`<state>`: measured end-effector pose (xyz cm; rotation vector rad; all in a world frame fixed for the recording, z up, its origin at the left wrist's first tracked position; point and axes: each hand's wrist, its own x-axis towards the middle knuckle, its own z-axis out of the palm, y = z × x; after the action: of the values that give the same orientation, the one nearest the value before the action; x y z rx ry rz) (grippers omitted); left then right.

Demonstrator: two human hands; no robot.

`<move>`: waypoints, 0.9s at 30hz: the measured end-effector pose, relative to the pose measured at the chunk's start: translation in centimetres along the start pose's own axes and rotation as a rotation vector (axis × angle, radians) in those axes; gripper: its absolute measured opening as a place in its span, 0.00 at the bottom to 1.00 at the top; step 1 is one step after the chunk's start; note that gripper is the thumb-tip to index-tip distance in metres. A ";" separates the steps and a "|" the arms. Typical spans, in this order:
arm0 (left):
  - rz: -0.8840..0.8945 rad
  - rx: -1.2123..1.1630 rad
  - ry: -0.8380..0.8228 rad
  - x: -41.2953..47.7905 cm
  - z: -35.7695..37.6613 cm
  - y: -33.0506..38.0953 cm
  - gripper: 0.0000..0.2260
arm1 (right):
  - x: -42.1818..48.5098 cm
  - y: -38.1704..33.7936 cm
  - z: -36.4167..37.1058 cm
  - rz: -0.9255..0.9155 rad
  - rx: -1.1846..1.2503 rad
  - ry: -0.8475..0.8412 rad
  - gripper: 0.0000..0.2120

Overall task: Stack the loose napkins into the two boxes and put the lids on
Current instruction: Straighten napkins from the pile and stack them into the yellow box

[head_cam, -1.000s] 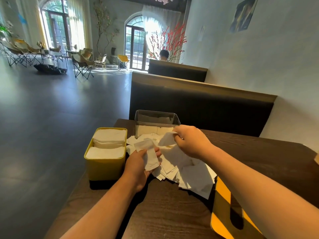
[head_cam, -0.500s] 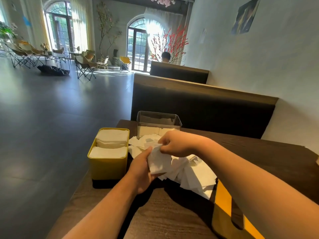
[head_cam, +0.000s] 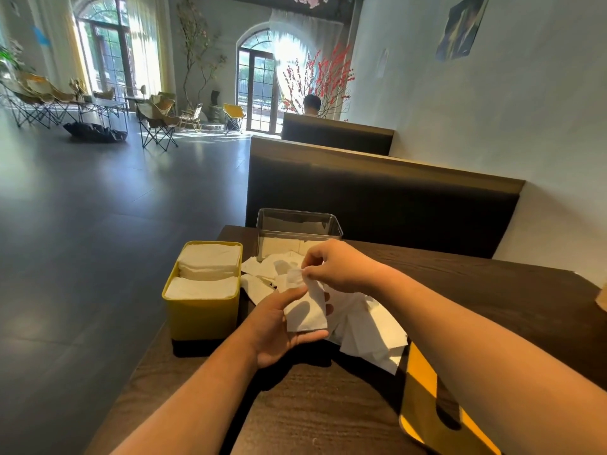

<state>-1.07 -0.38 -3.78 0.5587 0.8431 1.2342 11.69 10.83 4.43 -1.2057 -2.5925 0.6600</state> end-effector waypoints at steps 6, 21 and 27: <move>-0.011 -0.015 -0.051 -0.3 -0.1 0.1 0.18 | -0.1 -0.5 0.4 0.021 0.089 0.012 0.07; 0.124 0.151 0.343 1.2 0.2 0.2 0.09 | -2.3 4.7 -2.3 0.354 -0.316 0.081 0.15; 0.106 0.202 0.358 0.9 0.2 -0.2 0.10 | -2.2 3.8 -1.2 0.408 -0.365 0.112 0.20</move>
<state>-0.73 0.47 -4.02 0.5577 1.2631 1.3767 16.05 11.67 3.70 -1.8530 -2.4581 0.1704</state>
